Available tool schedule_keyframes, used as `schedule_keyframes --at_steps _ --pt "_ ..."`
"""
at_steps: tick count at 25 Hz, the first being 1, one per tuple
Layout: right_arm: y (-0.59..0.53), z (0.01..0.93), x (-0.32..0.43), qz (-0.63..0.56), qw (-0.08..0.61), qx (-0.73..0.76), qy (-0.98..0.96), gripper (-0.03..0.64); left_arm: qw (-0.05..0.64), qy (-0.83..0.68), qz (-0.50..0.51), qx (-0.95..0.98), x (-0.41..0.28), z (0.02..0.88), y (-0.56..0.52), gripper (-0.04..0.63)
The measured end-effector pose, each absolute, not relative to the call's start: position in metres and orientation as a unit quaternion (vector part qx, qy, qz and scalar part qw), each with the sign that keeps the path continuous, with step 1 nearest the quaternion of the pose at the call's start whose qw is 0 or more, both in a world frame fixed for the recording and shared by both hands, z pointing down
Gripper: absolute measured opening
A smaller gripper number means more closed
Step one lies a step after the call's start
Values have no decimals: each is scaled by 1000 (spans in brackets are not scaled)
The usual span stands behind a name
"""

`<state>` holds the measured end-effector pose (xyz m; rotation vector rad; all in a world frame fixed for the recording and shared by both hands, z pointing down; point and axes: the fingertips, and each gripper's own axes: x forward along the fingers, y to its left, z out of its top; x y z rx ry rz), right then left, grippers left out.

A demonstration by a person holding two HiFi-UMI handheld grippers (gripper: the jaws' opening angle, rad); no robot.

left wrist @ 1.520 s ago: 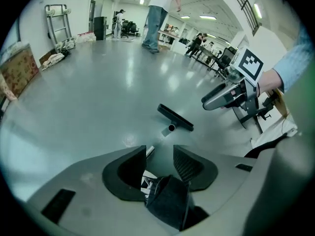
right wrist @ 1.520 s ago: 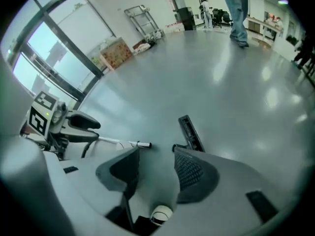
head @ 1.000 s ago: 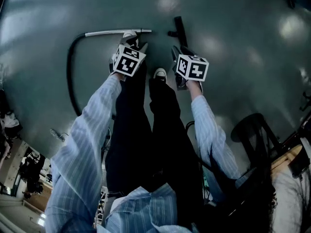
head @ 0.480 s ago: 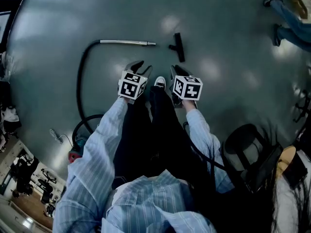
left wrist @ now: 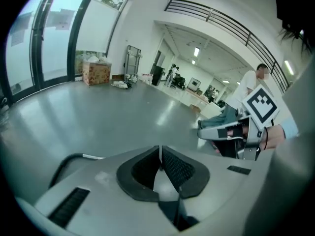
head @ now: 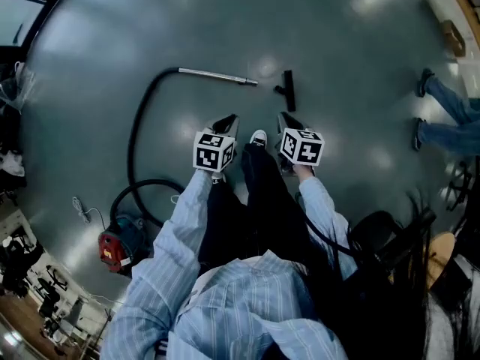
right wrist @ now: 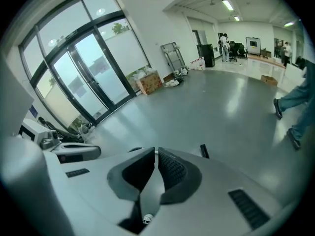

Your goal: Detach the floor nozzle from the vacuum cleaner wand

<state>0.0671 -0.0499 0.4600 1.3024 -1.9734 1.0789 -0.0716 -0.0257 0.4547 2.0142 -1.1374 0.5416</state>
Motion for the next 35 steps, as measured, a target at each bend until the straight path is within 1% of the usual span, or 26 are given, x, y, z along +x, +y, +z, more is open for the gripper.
schedule_keyframes --at_steps 4,7,11,16,22,25,31,35 --pt "0 442 27 394 264 488 -733 21 383 -486 154 770 -138 414 19 18" --pt "39 424 1 400 248 492 -733 21 382 -495 130 770 -169 389 61 18" --pt "87 397 -21 406 219 503 -731 21 355 -476 138 793 -175 364 120 18" --pt "155 375 -54 397 193 511 -738 21 341 -436 157 818 -179 364 193 18" --pt "215 356 -59 381 191 507 -749 21 344 -396 155 838 -158 351 238 18" --pt "241 341 -40 372 193 519 -745 21 335 -373 153 851 -136 337 256 18" --pt "285 325 6 357 180 528 -750 21 288 -340 156 881 -90 307 298 18" --pt "311 314 31 352 181 523 -755 21 282 -348 157 880 -68 297 325 18"
